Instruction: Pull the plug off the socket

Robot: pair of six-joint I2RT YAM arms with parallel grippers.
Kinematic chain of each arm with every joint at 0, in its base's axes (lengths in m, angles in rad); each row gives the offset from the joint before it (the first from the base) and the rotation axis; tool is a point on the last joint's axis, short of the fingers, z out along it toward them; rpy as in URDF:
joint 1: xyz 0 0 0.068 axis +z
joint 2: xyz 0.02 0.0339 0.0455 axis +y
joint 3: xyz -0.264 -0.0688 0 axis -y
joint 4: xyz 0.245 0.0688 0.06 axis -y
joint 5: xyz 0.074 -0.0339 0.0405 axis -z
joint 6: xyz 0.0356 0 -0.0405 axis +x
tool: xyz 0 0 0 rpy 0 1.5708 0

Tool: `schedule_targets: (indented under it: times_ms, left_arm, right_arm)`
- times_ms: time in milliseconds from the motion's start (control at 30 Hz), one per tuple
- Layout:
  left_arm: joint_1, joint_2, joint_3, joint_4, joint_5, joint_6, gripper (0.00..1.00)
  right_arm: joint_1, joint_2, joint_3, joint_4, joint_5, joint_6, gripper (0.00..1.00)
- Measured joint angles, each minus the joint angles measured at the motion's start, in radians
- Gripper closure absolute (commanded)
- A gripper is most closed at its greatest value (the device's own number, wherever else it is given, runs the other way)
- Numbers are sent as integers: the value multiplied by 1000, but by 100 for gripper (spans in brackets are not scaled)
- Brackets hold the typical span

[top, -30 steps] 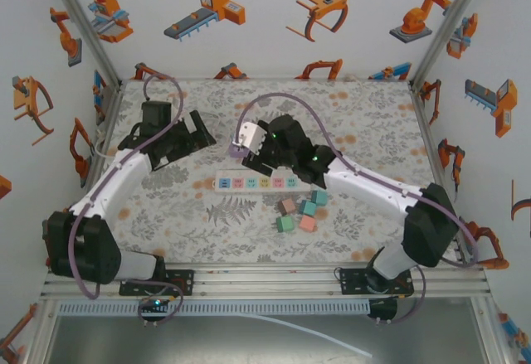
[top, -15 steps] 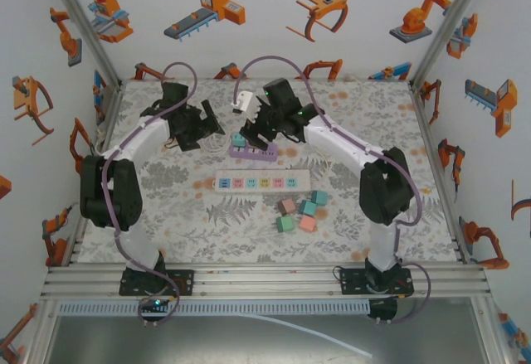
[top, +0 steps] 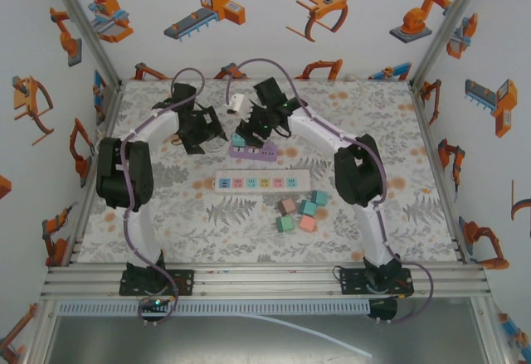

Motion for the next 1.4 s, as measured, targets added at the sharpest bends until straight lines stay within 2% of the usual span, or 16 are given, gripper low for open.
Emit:
schedule_targets:
  times_ms: [467,600,867,1233,1300,1367,1400]
  left_arm:
    - [-11,71,12,-17,32,0,23]
    - [-18,76,13,-21,32,1,26]
    - [-28,79,14,-22,34,1,26]
    - [-29,83,19,-28,36,1,27]
    - [-31,84,21,-28,36,1,28]
    - [-33,86,23,-29,36,1,28]
    - [-33,87,24,-29,37,1,28]
  right_arm:
    - [0,12,-1,-33,-12,-52,51]
    - [0,12,-2,-33,-12,-64,57]
    - [0,13,-2,-33,-13,-84,59]
    - [-2,21,-2,-31,-23,-102,72]
    - [-2,22,-2,-30,-24,-102,69]
    - [-2,23,-2,-29,-25,-101,51]
    - [-2,23,-2,-28,-25,-103,48]
